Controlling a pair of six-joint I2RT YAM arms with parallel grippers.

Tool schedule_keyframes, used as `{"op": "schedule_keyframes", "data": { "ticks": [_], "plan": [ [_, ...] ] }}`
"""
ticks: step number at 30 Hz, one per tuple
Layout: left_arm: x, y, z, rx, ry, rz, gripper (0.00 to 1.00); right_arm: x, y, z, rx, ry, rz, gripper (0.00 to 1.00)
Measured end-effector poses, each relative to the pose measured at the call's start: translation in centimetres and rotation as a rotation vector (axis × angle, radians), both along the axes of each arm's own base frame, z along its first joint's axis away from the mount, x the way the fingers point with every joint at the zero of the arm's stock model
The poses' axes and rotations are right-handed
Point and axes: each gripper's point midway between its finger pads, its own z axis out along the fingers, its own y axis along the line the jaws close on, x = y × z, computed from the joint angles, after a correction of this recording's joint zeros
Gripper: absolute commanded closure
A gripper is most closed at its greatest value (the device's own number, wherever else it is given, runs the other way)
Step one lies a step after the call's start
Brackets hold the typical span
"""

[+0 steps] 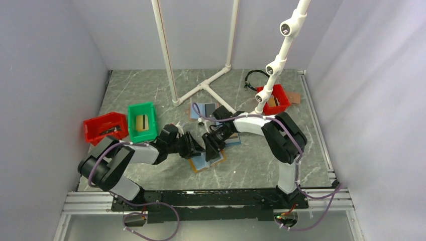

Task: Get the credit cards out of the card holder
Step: Remove the credit card from the card holder.

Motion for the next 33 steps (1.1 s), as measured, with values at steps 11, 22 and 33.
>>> {"op": "schedule_keyframes", "data": {
  "ticks": [11, 22, 33],
  "plan": [
    [-0.1, 0.3, 0.3, 0.014, 0.017, 0.012, 0.55, -0.8, 2.0, 1.3, 0.086, 0.078, -0.004, 0.52],
    [0.2, 0.1, -1.6, 0.052, 0.070, 0.002, 0.97, 0.3, 2.0, 3.2, 0.185, 0.128, -0.030, 0.52],
    [0.2, 0.6, -1.4, 0.089, 0.053, 0.003, 0.95, 4.8, -1.9, 2.0, -0.041, -0.207, -0.079, 0.55]
  ]
}}
